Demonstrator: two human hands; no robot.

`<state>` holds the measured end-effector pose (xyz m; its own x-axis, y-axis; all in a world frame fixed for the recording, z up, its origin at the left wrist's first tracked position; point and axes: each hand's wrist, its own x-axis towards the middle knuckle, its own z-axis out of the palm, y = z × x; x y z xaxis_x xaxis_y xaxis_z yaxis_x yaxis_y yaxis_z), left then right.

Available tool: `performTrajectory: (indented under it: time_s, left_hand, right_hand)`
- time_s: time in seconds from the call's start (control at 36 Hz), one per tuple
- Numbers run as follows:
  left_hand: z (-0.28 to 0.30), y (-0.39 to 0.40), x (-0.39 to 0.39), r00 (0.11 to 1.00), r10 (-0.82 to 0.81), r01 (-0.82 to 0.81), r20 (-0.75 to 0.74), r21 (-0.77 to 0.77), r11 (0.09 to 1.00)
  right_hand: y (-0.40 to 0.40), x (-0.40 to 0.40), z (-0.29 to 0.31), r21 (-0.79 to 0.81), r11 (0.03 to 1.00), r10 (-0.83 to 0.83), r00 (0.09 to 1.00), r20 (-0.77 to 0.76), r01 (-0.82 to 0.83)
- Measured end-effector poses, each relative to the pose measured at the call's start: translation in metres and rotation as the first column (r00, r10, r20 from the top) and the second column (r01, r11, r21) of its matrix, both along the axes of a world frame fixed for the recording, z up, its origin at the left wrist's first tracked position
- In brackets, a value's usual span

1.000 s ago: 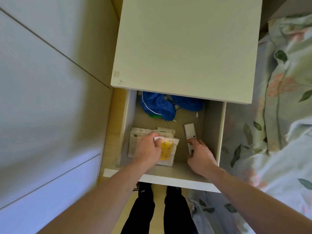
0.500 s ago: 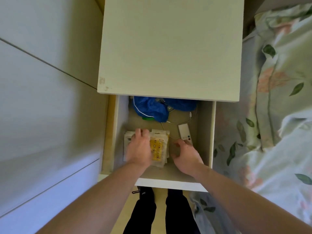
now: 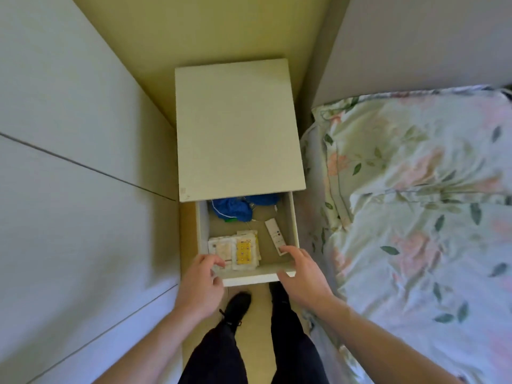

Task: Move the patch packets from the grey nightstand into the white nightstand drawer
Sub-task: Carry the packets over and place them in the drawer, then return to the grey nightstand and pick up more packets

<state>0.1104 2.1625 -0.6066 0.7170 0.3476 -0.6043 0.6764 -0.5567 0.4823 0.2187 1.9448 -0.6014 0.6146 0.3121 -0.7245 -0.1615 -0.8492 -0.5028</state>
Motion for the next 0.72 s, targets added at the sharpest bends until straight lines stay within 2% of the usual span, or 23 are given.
performTrajectory:
  time_s: [0.17, 0.31, 0.44, 0.58, 0.72]
  left_hand:
    - [0.093, -0.007, -0.008, 0.939, -0.334, 0.338, 0.076, -0.046, 0.940]
    - [0.160, -0.012, -0.014, 0.792, -0.602, 0.601, 0.100, 0.045, 0.798]
    - [0.219, -0.040, -0.025, 0.668, -0.723, 0.722, 0.175, 0.083, 0.687]
    - [0.264, -0.099, -0.049, 0.492, -0.826, 0.837, 0.276, 0.112, 0.536]
    - [0.297, -0.185, -0.097, 0.254, -0.900, 0.922, 0.353, 0.193, 0.336]
  right_hand:
    - [-0.020, -0.060, 0.101, 0.039, 0.980, -0.201, 0.971, 0.127, 0.197]
    - [-0.041, -0.128, 0.170, 0.106, 0.883, -0.469, 0.869, 0.158, 0.457]
    - [-0.066, -0.197, 0.218, 0.169, 0.793, -0.609, 0.766, 0.204, 0.585]
    - [-0.108, -0.262, 0.258, 0.190, 0.709, -0.703, 0.658, 0.270, 0.679]
    - [-0.164, -0.345, 0.293, 0.243, 0.571, -0.805, 0.477, 0.353, 0.784]
